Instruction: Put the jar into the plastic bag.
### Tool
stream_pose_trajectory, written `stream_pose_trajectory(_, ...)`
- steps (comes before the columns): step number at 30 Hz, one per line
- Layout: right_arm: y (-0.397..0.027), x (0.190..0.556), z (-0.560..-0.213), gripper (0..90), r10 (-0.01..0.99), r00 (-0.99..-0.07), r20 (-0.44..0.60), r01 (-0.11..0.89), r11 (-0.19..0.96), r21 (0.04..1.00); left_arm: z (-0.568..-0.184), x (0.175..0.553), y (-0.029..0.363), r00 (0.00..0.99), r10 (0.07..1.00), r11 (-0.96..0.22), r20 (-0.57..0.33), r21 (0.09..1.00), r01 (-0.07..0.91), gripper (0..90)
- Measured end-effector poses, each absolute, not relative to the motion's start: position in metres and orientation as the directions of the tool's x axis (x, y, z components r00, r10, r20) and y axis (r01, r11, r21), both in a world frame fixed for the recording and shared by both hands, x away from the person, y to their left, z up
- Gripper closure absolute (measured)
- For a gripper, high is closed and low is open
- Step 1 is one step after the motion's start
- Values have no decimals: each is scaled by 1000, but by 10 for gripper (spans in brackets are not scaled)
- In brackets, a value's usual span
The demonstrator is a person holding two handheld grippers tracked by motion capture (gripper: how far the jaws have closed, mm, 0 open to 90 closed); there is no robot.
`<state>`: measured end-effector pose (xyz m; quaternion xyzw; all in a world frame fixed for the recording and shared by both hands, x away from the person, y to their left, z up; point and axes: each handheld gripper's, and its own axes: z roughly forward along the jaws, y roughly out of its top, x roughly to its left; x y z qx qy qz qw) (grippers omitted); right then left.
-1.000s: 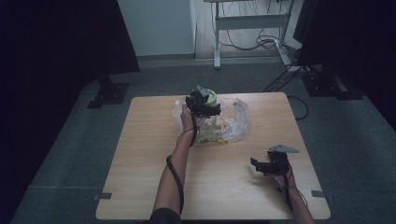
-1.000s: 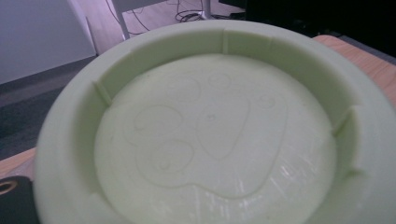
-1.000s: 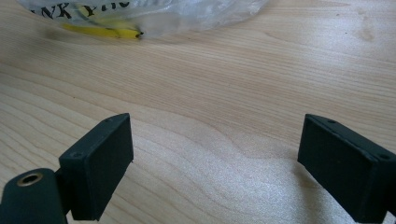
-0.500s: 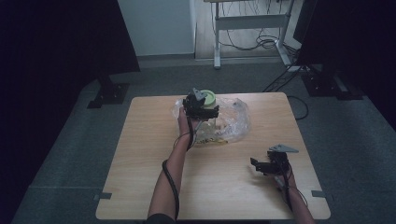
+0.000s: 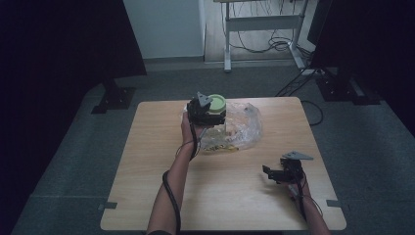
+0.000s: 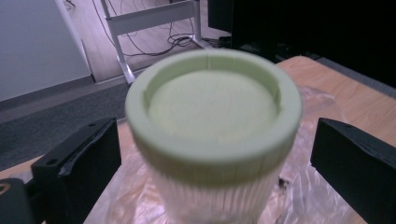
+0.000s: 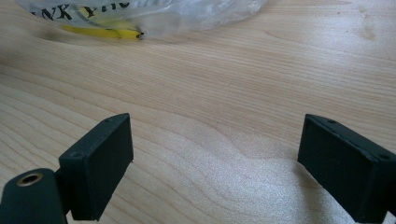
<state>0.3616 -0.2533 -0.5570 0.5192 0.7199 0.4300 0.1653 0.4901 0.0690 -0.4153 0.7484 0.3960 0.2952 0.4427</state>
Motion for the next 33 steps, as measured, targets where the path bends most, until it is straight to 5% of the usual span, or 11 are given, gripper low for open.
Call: stream_pose_trajectory(33,-251,362,-557,101,896,-403,188,608,108,786,-496,359,178,533,843,-284,72,901,328,35)
